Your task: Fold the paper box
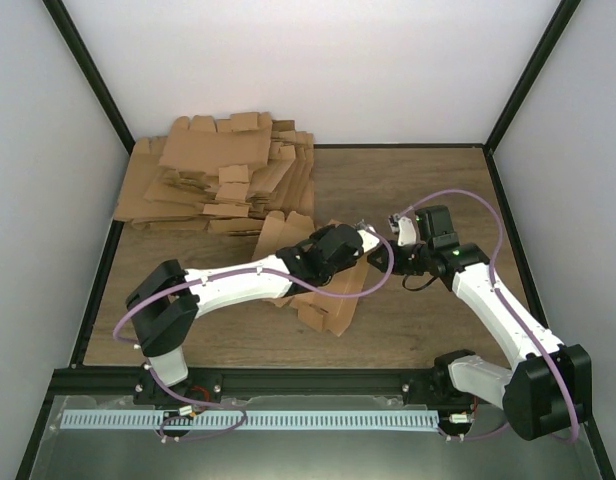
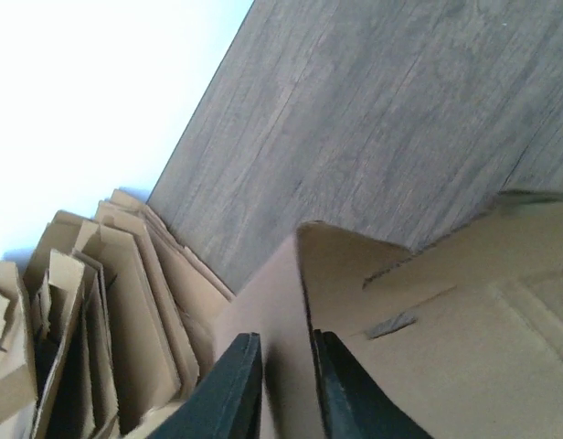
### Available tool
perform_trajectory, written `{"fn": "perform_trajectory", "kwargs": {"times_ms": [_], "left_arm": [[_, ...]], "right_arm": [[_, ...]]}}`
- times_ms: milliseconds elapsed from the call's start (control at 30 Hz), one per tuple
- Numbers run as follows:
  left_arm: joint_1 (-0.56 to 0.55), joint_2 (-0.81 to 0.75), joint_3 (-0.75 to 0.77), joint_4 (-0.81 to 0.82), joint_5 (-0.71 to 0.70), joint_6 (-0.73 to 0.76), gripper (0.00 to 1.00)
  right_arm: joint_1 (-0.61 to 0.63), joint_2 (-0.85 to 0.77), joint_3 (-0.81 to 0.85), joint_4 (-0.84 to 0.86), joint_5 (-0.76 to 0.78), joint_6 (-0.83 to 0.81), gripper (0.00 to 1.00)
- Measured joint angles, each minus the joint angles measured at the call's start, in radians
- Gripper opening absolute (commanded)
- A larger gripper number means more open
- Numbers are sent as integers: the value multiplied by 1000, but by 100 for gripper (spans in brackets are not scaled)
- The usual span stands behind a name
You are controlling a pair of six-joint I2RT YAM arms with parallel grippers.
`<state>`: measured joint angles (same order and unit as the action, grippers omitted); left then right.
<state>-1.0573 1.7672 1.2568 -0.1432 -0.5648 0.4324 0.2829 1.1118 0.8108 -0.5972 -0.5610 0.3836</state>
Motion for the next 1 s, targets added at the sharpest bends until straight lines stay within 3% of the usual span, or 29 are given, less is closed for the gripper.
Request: {"fn": "perform_trajectory", "kwargs": {"times_ms": [67,333,533,567,733,1000], "left_arm": [[0,0,6,-2,-3,2,4],[7,0,45,-86,10,-17,4],[39,-1,114,-184,51,-85,4],[45,-1,122,-204,61,-103,4],[89,-1,195,-346,129,-228,4],[219,-31,212,-427,305,-518,4]], "right_arm": [[0,0,0,0,19,2,13],[0,-47,-3,4,114,24,25],[0,-110,-9,6,172,31,50],[0,-121,-9,7,178,32,59],[0,-156,-3,-5,195,35,82],[0,-170,158,-63,155,13,90]]}}
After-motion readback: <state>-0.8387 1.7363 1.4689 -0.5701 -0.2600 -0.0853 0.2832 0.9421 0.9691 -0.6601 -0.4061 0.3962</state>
